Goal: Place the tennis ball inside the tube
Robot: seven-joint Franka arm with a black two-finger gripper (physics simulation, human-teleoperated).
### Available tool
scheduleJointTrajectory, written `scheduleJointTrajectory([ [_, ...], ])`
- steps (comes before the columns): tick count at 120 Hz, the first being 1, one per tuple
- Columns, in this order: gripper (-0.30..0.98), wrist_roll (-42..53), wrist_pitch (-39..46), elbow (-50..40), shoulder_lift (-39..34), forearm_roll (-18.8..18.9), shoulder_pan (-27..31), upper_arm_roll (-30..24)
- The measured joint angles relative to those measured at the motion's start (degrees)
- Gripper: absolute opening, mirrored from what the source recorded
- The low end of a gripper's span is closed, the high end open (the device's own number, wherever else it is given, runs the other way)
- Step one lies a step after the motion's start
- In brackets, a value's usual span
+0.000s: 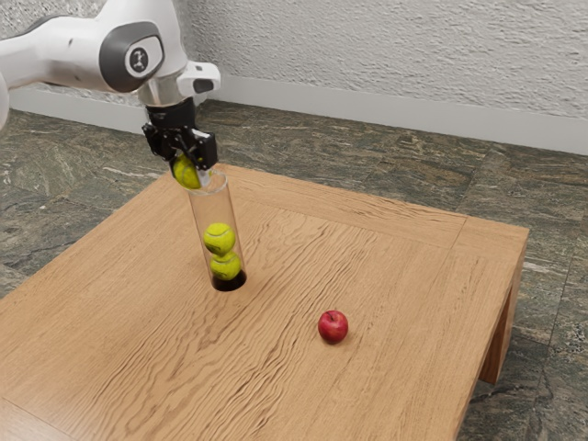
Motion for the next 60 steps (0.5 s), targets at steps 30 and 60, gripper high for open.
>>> scheduleJointTrajectory([
  [30,0.42,0.05,-0.26,4.46,3.78,0.31,1.02,1.87],
  [60,0.42,-0.01,0.28,9.63,9.82,0.30,1.05,2.63],
])
